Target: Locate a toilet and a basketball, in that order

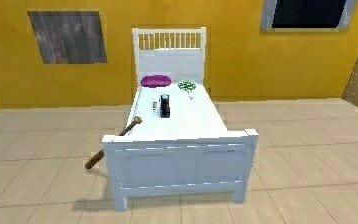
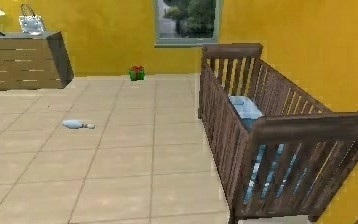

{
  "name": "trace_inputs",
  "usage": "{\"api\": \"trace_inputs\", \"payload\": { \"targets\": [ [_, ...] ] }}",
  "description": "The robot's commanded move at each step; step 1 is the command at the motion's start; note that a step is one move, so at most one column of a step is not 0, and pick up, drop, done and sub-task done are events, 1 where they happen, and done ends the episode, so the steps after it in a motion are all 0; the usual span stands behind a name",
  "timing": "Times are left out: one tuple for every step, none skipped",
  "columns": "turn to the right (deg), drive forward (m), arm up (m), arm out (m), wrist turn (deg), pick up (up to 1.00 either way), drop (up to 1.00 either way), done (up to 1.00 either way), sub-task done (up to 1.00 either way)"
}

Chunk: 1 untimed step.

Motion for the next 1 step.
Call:
{"api": "trace_inputs", "payload": {
  "targets": [
    [0.0,0.15,0.00,0.00,0.0,0.00,0.00,0.00,0.00]
  ]
}}
